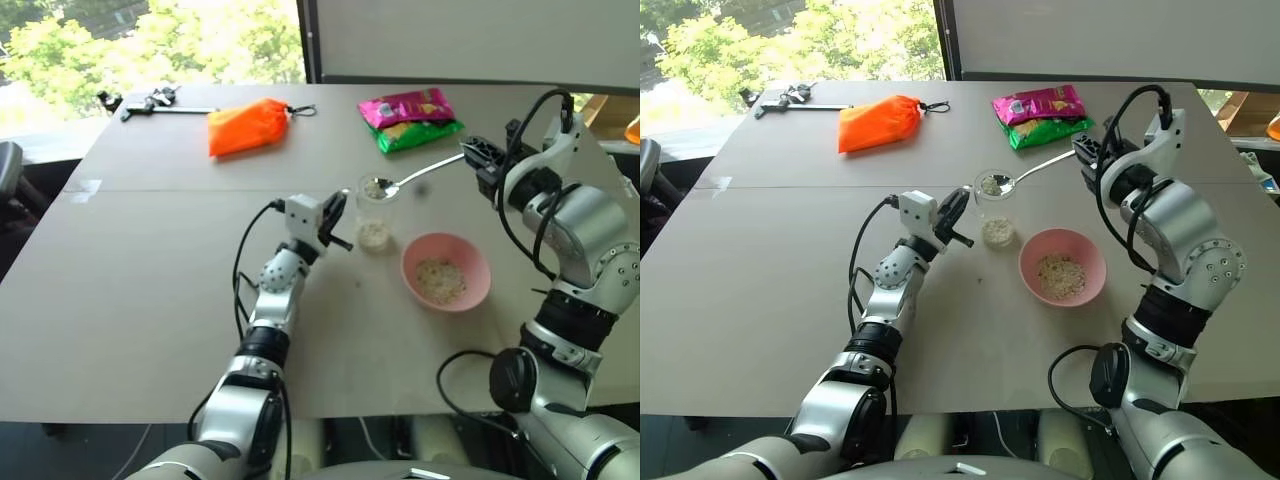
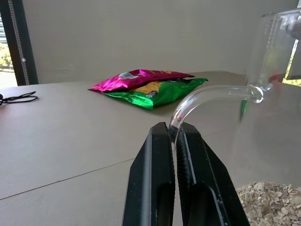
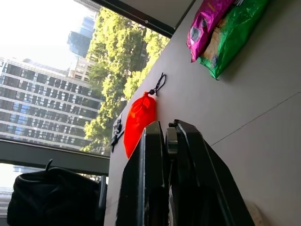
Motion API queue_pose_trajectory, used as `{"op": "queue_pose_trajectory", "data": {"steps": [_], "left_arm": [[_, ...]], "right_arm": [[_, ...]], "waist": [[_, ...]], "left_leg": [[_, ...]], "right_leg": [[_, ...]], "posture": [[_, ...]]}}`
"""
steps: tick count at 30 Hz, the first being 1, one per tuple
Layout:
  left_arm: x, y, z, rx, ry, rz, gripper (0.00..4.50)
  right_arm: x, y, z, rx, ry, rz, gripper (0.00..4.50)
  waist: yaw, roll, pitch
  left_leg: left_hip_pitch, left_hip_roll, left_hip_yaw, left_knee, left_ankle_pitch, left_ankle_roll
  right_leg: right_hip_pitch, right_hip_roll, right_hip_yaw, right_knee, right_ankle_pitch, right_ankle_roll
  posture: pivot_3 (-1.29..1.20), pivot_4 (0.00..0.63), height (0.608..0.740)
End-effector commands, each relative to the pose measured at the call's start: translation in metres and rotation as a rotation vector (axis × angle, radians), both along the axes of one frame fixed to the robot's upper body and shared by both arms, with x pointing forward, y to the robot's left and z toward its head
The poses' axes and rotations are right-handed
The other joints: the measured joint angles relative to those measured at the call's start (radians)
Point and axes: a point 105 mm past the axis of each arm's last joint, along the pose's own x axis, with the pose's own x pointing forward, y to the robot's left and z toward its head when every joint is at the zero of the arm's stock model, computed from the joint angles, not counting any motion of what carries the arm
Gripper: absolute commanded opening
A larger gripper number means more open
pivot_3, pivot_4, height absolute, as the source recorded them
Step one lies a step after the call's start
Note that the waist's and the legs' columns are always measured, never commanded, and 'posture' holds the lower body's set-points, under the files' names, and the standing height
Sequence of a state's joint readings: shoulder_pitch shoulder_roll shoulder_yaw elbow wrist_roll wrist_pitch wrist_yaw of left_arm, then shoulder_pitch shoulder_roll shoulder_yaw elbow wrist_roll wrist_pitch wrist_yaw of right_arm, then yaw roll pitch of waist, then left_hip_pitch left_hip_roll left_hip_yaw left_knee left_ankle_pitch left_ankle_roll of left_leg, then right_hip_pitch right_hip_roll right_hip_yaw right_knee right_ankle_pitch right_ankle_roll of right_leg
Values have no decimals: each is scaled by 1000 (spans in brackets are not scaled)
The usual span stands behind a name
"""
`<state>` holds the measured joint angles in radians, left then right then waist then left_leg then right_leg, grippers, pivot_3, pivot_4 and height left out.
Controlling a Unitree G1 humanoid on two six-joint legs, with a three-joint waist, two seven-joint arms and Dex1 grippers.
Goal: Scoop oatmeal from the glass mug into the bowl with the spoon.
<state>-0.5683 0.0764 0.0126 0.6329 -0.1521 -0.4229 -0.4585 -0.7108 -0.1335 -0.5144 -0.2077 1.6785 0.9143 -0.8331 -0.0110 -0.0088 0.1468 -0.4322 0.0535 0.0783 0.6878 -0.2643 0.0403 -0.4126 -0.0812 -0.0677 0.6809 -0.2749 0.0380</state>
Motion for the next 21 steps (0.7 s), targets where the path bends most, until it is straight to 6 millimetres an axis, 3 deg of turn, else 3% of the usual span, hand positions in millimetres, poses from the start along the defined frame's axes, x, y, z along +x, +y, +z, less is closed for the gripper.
{"op": "queue_pose_trajectory", "data": {"steps": [1, 21], "left_arm": [[0, 2, 4, -14, -20, 0, 25], [1, -4, 7, -19, -28, -24, 25]], "right_arm": [[-5, 0, 10, 39, -56, 3, 0], [-19, -3, 27, 135, -198, 38, 0]], "waist": [[0, 0, 0], [1, 0, 0]], "left_leg": [[0, 0, 0, 0, 0, 0], [0, 0, 0, 0, 0, 0]], "right_leg": [[0, 0, 0, 0, 0, 0], [0, 0, 0, -1, 0, 0]], "posture": [[0, 150, 696], [0, 150, 696]]}}
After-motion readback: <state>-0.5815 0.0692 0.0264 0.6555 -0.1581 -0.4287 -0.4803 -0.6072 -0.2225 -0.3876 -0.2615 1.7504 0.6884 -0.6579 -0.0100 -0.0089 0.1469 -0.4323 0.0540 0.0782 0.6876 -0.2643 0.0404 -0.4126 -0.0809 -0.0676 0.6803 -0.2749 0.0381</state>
